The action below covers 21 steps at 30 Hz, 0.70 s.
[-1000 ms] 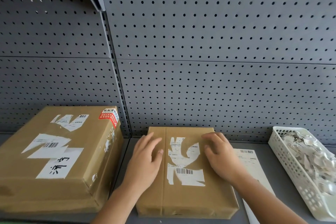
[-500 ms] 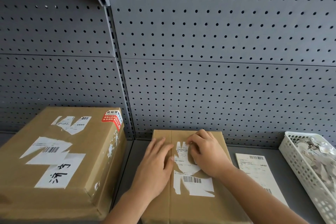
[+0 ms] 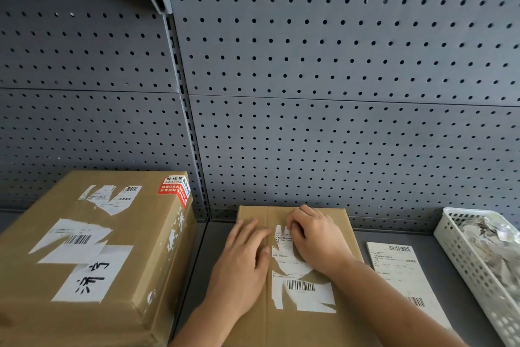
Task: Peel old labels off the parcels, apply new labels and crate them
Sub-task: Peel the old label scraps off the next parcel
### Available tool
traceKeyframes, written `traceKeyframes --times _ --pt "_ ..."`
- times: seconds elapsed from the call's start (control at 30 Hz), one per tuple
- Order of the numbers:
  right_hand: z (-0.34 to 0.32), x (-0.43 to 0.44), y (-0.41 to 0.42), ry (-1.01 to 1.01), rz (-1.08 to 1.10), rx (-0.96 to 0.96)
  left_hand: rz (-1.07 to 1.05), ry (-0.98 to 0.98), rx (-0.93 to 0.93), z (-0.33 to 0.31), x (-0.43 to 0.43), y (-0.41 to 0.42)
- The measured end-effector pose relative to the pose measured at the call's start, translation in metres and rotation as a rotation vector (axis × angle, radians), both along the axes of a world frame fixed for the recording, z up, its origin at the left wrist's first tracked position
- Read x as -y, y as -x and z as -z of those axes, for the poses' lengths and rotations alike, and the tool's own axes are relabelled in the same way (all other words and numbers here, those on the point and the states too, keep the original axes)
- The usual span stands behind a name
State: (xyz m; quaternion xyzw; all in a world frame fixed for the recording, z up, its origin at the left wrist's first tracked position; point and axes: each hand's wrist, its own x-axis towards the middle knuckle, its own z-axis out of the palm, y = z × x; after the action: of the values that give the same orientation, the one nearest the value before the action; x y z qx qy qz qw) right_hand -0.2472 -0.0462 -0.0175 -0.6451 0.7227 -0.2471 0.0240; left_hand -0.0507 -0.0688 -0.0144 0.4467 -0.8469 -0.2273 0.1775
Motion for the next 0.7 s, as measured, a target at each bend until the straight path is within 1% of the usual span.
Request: traceKeyframes --times 0.13,0.27,0.5,0.7 --pt "-0.0005 -0.0031 0.0026 0.005 -0.002 0.060 -0.001 0.003 0.007 -0.0009 0.0003 0.0005" --pt "0.0013 -0.0023 -0.0009 0.006 -0.020 -0.009 0.000 0.001 0.010 -0.0008 0.0006 -0.0004" --pt "-0.0014 -0.0032 0.0001 0.005 0.008 0.020 0.003 0.005 0.007 0.0005 0.0014 0.0001" --pt "0.0002 -0.0046 -0.0015 0.021 -0.003 -0.012 -0.001 0.002 -0.004 0.0038 0.0025 0.0002"
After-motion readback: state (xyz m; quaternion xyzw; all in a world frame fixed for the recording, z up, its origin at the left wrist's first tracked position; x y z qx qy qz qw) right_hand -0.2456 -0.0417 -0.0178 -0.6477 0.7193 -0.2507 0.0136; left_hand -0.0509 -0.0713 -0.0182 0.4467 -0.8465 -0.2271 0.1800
